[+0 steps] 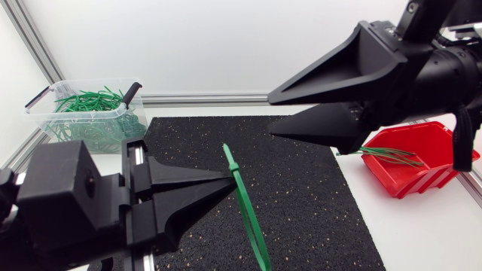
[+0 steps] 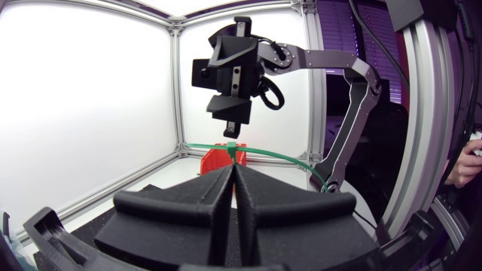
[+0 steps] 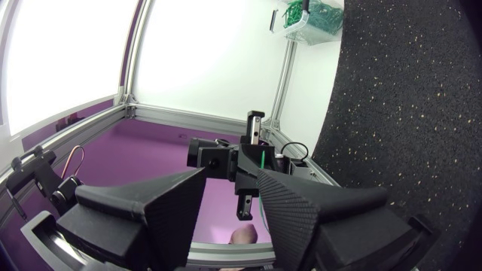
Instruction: Take a green cable tie from the red box, thread the tail through the head to close it, then place it in the transparent bin on the left.
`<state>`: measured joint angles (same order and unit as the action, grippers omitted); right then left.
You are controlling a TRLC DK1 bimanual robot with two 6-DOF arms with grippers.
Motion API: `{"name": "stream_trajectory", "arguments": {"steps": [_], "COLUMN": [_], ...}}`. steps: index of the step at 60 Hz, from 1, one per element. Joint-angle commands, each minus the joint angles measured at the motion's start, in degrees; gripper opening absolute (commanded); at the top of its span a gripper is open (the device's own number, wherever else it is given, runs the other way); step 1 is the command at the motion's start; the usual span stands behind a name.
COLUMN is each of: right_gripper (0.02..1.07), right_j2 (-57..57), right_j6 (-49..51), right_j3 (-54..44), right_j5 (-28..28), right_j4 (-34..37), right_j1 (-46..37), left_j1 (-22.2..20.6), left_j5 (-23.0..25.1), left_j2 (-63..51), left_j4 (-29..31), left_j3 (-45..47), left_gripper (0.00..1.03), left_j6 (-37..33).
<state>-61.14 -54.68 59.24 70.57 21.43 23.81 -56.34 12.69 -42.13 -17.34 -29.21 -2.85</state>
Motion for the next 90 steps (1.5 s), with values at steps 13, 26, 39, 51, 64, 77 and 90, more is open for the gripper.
{"name": "stream_trajectory", "arguments": {"steps": [13,26,39,51,64,77,90], "right_gripper": [0.56,0.55,0.41,0.51,0.62,0.61,0.4], "right_j2": [-8.9,-13.2,-16.6,-18.0,-18.6,-18.4,-18.3], "right_j6": [12.6,20.6,27.7,31.6,32.1,32.1,32.3], "right_j3": [3.2,4.9,5.5,5.3,5.4,5.4,5.0], "right_j5": [2.9,4.8,7.5,7.5,7.4,6.9,6.0], "right_j4": [2.4,2.4,2.7,2.7,2.7,2.9,3.0], "right_j1": [-2.5,-2.0,-1.8,-0.1,2.2,3.7,4.0], "left_j1": [0.6,1.0,1.6,2.5,2.5,2.5,2.5], "left_j5": [-2.2,-3.7,-4.3,-4.3,-4.4,-4.4,-4.4], "left_j2": [-1.6,-3.7,-4.2,-4.2,-4.2,-4.5,-4.5], "left_j4": [-0.4,-3.3,-5.1,-5.9,-6.2,-6.9,-7.5], "left_j3": [-1.3,0.2,1.2,2.2,2.8,3.6,4.3], "left_gripper": [0.04,0.04,0.04,0.04,0.04,0.04,0.04], "left_j6": [-9.9,-17.7,-21.6,-23.9,-23.9,-23.8,-23.7]}}
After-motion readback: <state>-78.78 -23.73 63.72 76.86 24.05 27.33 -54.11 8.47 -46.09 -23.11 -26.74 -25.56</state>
